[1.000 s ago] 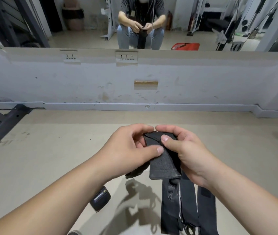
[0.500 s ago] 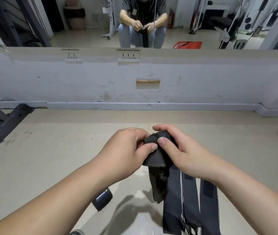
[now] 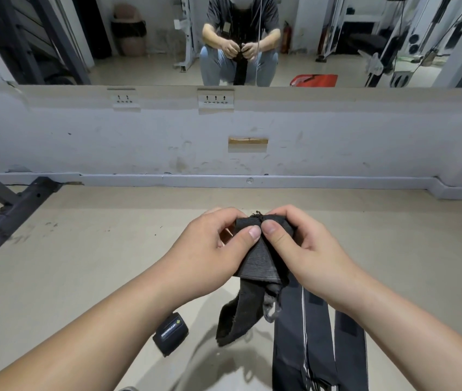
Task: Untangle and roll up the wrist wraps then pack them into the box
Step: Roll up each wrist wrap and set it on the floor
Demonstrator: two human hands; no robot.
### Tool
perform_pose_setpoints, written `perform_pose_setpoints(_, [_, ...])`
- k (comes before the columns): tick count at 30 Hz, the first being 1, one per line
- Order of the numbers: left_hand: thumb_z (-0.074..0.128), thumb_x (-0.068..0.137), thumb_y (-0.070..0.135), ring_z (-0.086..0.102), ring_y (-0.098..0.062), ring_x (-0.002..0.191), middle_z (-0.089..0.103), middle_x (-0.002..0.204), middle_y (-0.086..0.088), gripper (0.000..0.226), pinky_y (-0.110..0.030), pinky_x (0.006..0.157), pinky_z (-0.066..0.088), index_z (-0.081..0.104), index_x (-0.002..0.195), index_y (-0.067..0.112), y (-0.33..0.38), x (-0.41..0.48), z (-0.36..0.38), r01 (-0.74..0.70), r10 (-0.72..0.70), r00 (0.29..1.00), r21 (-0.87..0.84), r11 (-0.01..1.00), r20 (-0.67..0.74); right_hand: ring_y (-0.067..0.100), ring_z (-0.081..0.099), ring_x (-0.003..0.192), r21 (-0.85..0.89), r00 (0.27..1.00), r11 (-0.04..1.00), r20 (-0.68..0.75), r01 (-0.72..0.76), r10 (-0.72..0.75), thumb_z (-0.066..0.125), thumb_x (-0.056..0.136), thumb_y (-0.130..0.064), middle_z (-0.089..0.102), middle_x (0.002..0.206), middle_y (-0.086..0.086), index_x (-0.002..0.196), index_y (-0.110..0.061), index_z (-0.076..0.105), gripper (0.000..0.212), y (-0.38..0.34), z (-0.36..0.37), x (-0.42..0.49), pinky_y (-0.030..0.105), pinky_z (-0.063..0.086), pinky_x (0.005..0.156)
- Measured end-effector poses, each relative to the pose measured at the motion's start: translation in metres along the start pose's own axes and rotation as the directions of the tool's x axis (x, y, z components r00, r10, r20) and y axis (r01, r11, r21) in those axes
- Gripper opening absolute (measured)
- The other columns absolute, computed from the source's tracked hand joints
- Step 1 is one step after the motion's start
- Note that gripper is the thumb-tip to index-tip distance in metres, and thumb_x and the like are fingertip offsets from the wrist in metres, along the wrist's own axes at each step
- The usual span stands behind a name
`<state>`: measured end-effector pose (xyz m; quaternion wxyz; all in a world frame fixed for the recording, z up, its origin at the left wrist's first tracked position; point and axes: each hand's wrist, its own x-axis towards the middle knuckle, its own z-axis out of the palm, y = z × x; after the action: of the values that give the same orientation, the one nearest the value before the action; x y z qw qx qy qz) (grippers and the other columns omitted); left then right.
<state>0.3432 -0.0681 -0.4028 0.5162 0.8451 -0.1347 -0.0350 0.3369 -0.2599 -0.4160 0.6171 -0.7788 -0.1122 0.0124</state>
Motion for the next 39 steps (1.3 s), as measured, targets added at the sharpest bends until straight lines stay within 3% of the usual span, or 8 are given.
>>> perform_pose_setpoints(5, [0.064, 0.090, 0.047, 0.057, -0.015, 0.072, 0.068, 0.084, -0.018, 0.034, -0.036, 0.067, 0.046, 0.071, 0.093, 0.014, -0.002, 0.004, 0.005, 0.130, -0.135, 0.991, -0.180, 0.975, -0.016, 0.010, 0.071, 0.102, 0.157, 0.994, 0.986, 0.101, -0.056, 0.040, 0.068, 0.091, -0.055, 0.076, 0.109, -0.004, 0.119, -0.035, 0.067, 0.035, -0.002, 0.001, -0.003, 0.041, 0.059, 0.091])
perform_pose_setpoints(13, [0.060, 0.104, 0.029, 0.044, -0.015, 0.061, 0.055, 0.071, 0.002, 0.021, -0.028, 0.051, 0.027, 0.071, 0.090, 0.017, 0.004, 0.008, 0.003, 0.328, -0.328, 0.942, -0.384, 0.863, 0.068, 0.011, 0.074, 0.101, 0.388, 0.957, 0.919, 0.285, -0.069, -0.048, 0.058, 0.061, 0.003, 0.078, 0.114, 0.000, 0.131, -0.016, 0.069, 0.073, -0.004, -0.017, -0.003, 0.018, 0.055, 0.082])
perform_pose_setpoints(15, [0.062, 0.102, 0.029, 0.049, -0.020, 0.073, 0.060, 0.084, -0.005, 0.022, -0.029, 0.055, 0.029, 0.075, 0.100, 0.011, 0.006, 0.009, 0.003, 0.371, -0.361, 0.926, -0.430, 0.823, 0.109, 0.015, 0.070, 0.118, 0.334, 0.974, 0.943, 0.212, 0.004, -0.079, 0.062, 0.070, 0.008, 0.075, 0.127, 0.002, 0.131, -0.017, 0.069, 0.066, 0.000, -0.015, -0.005, 0.021, 0.054, 0.092])
perform_pose_setpoints(19, [0.067, 0.094, 0.030, 0.053, -0.024, 0.079, 0.062, 0.096, -0.013, 0.046, -0.028, 0.053, 0.028, 0.069, 0.124, -0.005, 0.010, 0.009, 0.000, 0.441, -0.387, 0.896, -0.553, 0.707, 0.219, 0.004, 0.074, 0.079, 0.402, 0.988, 0.912, 0.155, -0.084, 0.023, 0.062, 0.094, 0.013, 0.080, 0.094, -0.001, 0.129, -0.010, 0.065, 0.041, -0.003, -0.011, -0.006, 0.015, 0.057, 0.072])
perform_pose_setpoints(21, [0.063, 0.099, 0.032, 0.059, -0.021, 0.075, 0.068, 0.090, -0.007, 0.038, -0.025, 0.054, 0.039, 0.075, 0.117, 0.001, 0.013, 0.008, -0.002, 0.447, -0.358, 0.895, -0.510, 0.735, 0.268, 0.021, 0.074, 0.089, 0.387, 0.995, 0.917, 0.072, -0.095, 0.072, 0.066, 0.095, 0.000, 0.079, 0.102, 0.012, 0.112, -0.018, 0.075, 0.027, 0.000, -0.009, -0.004, 0.030, 0.061, 0.079])
perform_pose_setpoints(24, [0.053, 0.106, 0.043, 0.059, -0.013, 0.065, 0.065, 0.076, 0.001, 0.036, -0.029, 0.061, 0.047, 0.074, 0.101, 0.014, 0.015, 0.007, -0.001, 0.383, -0.319, 0.924, -0.493, 0.781, 0.213, 0.041, 0.074, 0.094, 0.322, 0.988, 0.939, -0.052, -0.120, 0.144, 0.065, 0.098, 0.002, 0.077, 0.098, 0.023, 0.092, -0.019, 0.076, 0.024, 0.012, -0.006, -0.002, 0.051, 0.060, 0.089])
perform_pose_setpoints(32, [0.056, 0.086, 0.079, 0.063, 0.000, 0.073, 0.075, 0.090, 0.004, 0.054, -0.018, 0.070, 0.055, 0.077, 0.103, 0.032, 0.014, 0.002, -0.008, 0.016, -0.007, 0.999, -0.234, 0.972, 0.037, 0.027, 0.073, 0.115, 0.290, 0.965, 0.924, -0.004, -0.249, 0.261, 0.059, 0.106, -0.016, 0.080, 0.112, 0.006, 0.115, -0.020, 0.074, 0.018, 0.007, 0.000, -0.005, 0.048, 0.055, 0.105])
perform_pose_setpoints(39, [0.071, 0.098, 0.016, 0.068, 0.004, 0.082, 0.078, 0.099, 0.020, 0.029, -0.014, 0.079, 0.050, 0.075, 0.118, 0.036, 0.000, 0.010, -0.007, -0.113, 0.120, 0.989, 0.082, 0.990, -0.083, 0.016, 0.075, 0.094, 0.301, 0.952, 0.903, 0.123, -0.306, 0.282, 0.053, 0.107, -0.004, 0.080, 0.104, 0.004, 0.119, -0.020, 0.072, 0.027, 0.006, 0.005, -0.008, 0.027, 0.058, 0.078])
